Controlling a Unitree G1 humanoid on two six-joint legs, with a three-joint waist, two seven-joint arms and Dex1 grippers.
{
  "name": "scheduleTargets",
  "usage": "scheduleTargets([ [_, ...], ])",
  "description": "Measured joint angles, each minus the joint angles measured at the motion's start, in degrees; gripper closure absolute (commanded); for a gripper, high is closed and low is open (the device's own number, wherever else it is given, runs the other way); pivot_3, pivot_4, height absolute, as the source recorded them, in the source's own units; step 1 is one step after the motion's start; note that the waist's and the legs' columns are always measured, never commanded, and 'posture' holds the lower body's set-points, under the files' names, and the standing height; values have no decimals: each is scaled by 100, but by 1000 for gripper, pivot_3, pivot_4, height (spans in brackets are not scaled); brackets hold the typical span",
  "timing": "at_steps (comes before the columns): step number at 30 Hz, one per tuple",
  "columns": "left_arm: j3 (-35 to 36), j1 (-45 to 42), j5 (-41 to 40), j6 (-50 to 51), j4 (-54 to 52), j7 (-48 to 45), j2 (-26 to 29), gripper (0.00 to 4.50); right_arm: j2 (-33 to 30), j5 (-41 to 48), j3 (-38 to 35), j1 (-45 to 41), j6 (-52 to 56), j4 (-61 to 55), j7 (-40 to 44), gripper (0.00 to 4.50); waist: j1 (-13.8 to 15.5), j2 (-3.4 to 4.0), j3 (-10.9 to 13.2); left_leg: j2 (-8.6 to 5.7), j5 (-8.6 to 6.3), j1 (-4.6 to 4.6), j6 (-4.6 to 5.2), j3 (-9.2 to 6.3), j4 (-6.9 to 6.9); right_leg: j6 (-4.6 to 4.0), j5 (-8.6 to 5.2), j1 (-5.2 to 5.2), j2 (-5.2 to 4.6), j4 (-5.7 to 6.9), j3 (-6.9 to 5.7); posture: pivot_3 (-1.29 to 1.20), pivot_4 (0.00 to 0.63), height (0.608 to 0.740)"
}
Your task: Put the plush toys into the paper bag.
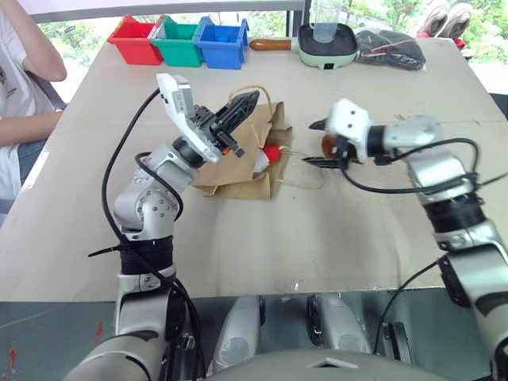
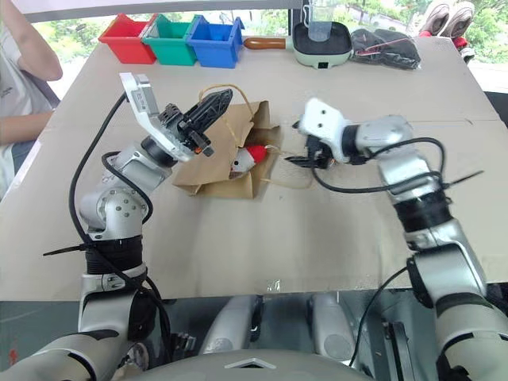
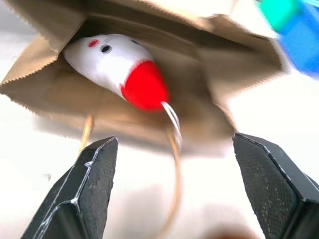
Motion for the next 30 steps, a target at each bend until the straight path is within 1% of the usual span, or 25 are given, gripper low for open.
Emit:
scheduleTargets([
  [2, 6, 30, 7, -44, -6, 39, -5, 4500, -176, 16, -260, 212, 434, -170, -247, 981, -4, 0, 0, -1, 0, 5, 0, 9, 1, 0, 0, 0, 1, 6, 4, 0, 150, 740],
  [4, 5, 43, 9, -65, -40, 91, -17, 4500, -230, -177, -309, 261, 654, 107, -660, 981, -7, 0, 0, -1, 0, 8, 0, 12, 3, 0, 0, 0, 2, 12, 6, 0, 150, 740],
  [5, 6, 46, 11, -97, -57, 113, -21, 4500, -209, -324, -309, 258, 696, 561, -951, 981, -5, -1, 0, -1, 0, 9, 0, 12, 5, 0, 0, 1, 3, 14, 6, 0, 150, 740],
  [6, 6, 47, 11, -109, -62, 116, -21, 4500, -195, -371, -309, 260, 713, 721, -1031, 981, -2, -1, 0, -1, 0, 8, 0, 12, 6, 0, 0, 1, 3, 14, 6, 0, 150, 740],
  [7, 12, 61, 12, -139, -73, 132, -16, 4500, -99, -469, -285, 239, 674, 1253, -1218, 1207, -4, -1, -1, -1, 0, 8, 0, 13, 6, 0, 0, 1, 3, 13, 7, 0, 150, 740],
  [9, 10, 68, 12, -151, -98, 140, -16, 4500, 58, -565, -231, 232, 537, 1875, -1398, 1778, -8, -1, 0, -1, 0, 6, 0, 16, 6, 0, 0, 0, 3, 11, 9, 0, 150, 740],
  [12, -2, 79, 4, -150, -142, 155, -9, 4500, 248, -564, -251, 40, 202, 2300, -1521, 3231, -68, -1, 0, -1, 1, 6, 0, 17, 6, 0, 0, 0, 4, 11, 11, 0, 150, 740],
  [13, 5, 84, -4, -150, -172, 156, 1, 4500, 257, -568, -253, 34, 103, 2359, -1555, 3841, -77, -1, 0, -1, 1, 6, 0, 15, 6, 0, 0, 1, 4, 11, 10, 0, 150, 740],
  [14, 12, 87, -18, -149, -197, 157, 23, 4500, 262, -569, -253, 34, 21, 2387, -1562, 4310, -78, -1, 0, 0, 0, 5, 0, 14, 6, 0, 0, 1, 4, 11, 8, 0, 150, 740],
  [15, 17, 89, -35, -149, -212, 158, 36, 4500, 264, -567, -253, 35, -31, 2388, -1560, 4468, -82, -1, 0, 0, 0, 5, 0, 15, 6, 0, 0, 1, 3, 11, 9, 0, 150, 740],
  [17, 24, 94, -93, -137, -225, 158, 55, 4500, 246, -549, -268, 150, -321, 2240, -1548, 4468, -84, -1, 0, 0, 0, 5, 0, 13, 6, 0, 0, 1, 3, 10, 8, 0, 150, 740],
  [18, 46, 107, -137, -109, -239, 158, 64, 4500, 198, -513, -271, 376, -644, 1932, -1467, 4468, -78, -1, 0, 0, 0, 1, 0, 11, 5, 0, 0, 1, 4, 7, 4, 0, 150, 740],
  [21, 136, 120, -278, -27, -252, 160, 81, 4500, 146, -348, -313, 733, -956, 1313, -1296, 4468, -88, 0, 1, 0, 0, 0, 0, 11, 6, 1, 0, 0, 3, 6, 5, 0, 150, 740],
  [22, 185, 120, -338, 0, -259, 157, 94, 4500, 145, -264, -357, 853, -933, 890, -1290, 4468, -91, 0, 2, 1, 0, 0, 0, 11, 6, 1, 0, 0, 3, 7, 6, 0, 150, 740],
  [26, 187, 119, -480, 101, -296, 142, 126, 4500, 153, -242, -317, 848, -692, -113, -1316, 4468, -108, 0, 2, 1, 0, 5, 0, 6, 6, 1, 0, 0, 5, 11, 4, 0, 150, 740],
  [30, 175, 119, -503, 116, -324, 140, 133, 4500, 396, -596, 238, 672, -619, -410, -1327, 4468, -109, 0, 2, 1, 0, 5, -1, 7, 6, 0, 0, 0, 6, 11, 4, 0, 150, 740],
])
